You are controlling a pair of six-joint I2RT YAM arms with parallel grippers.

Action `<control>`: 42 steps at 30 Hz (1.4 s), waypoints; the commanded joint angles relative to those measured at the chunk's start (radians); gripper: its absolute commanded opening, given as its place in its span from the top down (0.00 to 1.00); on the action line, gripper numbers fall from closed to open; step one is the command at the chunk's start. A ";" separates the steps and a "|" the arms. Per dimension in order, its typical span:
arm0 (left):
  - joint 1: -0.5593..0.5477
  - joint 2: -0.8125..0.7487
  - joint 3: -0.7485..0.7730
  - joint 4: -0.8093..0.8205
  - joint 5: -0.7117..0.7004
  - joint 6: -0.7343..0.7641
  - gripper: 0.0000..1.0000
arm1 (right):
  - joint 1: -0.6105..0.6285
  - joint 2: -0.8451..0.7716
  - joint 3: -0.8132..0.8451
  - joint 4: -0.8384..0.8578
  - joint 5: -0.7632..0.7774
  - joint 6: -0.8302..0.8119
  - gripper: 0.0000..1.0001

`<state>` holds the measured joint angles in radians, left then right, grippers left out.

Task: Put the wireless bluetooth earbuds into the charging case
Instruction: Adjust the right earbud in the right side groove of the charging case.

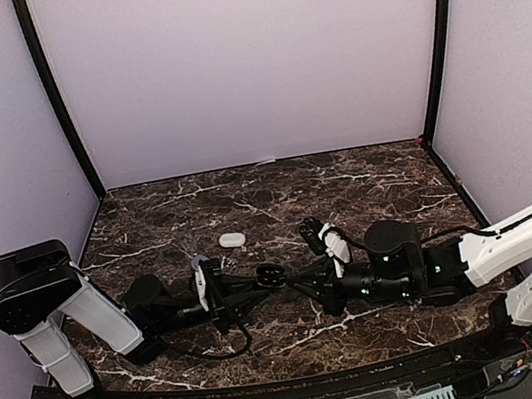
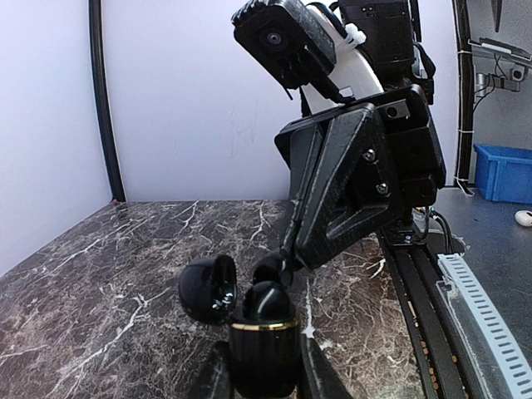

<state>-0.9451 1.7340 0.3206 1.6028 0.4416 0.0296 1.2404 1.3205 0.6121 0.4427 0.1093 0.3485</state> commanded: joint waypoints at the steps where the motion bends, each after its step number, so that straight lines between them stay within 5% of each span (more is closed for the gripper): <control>1: 0.003 -0.010 0.003 0.230 0.029 0.013 1.00 | -0.010 0.015 0.033 0.040 -0.016 -0.009 0.96; 31: 0.003 0.004 0.011 0.230 0.045 0.005 1.00 | -0.061 -0.060 -0.021 0.033 -0.031 0.007 0.89; 39: 0.004 0.003 0.018 0.230 0.080 0.001 1.00 | -0.068 -0.055 -0.032 0.040 -0.019 0.027 0.73; 42: 0.003 0.003 0.021 0.230 0.098 -0.008 1.00 | -0.073 -0.050 -0.035 0.010 0.098 0.059 0.72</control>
<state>-0.9443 1.7355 0.3222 1.6043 0.4995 0.0330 1.1778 1.2732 0.5896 0.4526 0.0849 0.3717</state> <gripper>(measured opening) 0.242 0.275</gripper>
